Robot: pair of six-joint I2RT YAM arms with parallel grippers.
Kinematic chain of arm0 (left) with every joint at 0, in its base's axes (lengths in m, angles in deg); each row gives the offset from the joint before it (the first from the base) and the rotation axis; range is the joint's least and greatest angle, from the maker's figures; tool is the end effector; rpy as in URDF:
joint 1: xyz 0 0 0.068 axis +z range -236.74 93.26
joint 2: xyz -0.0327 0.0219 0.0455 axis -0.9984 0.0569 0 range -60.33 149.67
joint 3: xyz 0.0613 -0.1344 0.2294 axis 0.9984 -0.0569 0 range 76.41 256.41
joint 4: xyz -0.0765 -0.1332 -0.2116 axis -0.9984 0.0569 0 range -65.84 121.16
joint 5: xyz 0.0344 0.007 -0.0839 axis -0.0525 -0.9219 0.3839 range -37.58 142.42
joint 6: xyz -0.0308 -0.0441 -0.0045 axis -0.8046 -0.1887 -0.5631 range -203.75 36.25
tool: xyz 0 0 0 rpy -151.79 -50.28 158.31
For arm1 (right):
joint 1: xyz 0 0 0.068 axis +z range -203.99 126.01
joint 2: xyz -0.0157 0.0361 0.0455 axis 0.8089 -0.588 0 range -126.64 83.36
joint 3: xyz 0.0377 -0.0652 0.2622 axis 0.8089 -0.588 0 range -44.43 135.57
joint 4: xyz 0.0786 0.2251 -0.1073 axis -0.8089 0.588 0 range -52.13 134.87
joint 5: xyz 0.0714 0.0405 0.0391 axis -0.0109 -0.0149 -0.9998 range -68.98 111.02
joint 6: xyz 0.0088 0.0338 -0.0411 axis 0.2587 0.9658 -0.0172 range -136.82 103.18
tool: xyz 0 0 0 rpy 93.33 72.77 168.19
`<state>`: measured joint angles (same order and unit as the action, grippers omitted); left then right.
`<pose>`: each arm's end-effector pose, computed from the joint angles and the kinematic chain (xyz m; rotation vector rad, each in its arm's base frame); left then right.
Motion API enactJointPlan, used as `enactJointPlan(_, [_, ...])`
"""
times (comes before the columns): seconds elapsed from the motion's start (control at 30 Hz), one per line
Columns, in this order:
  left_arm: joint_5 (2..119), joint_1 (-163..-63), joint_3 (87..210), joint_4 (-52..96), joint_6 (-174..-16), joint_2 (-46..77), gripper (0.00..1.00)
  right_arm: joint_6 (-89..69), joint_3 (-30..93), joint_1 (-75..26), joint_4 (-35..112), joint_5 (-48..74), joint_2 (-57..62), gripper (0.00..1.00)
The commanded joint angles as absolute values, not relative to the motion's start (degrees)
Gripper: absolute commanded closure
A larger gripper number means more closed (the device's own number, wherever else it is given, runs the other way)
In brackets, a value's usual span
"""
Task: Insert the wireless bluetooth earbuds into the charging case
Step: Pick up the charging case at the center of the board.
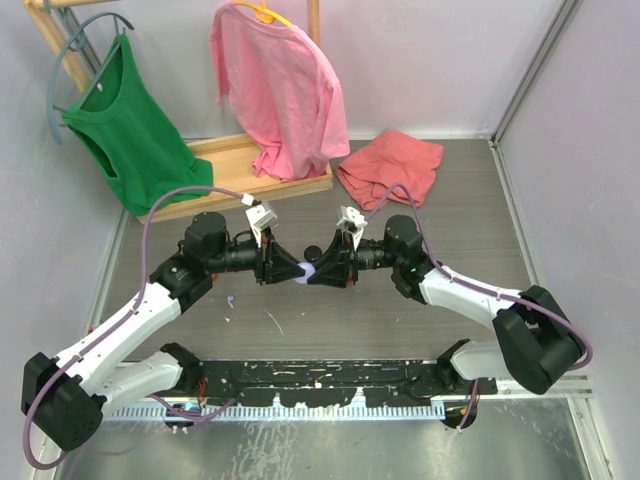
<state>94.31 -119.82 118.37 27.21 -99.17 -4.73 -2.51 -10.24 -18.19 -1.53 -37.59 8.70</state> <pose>0.1708 -0.1398 0.3029 0.8281 1.7977 -1.2462 0.1996 0.1813 0.2529 -1.1427 1.3816 1.4513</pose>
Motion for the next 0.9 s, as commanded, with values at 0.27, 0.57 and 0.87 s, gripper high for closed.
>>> enactJointPlan(0.27, [99.1, -119.5, 123.3, 28.3, -97.5, -3.0, 0.93, -1.7, -7.4, -17.5, -6.3, -41.0, 7.0, 0.99])
enactJointPlan(0.57, [94.7, -119.5, 121.8, 27.8, -99.9, -6.4, 0.47, -3.9, -11.1, -17.4, -8.4, -35.3, 10.9, 0.99])
enactJointPlan(0.87, [90.5, -119.5, 116.6, 21.6, -104.1, -10.6, 0.29, 2.1, -20.3, -17.4, -30.6, -29.6, 11.8, 0.99])
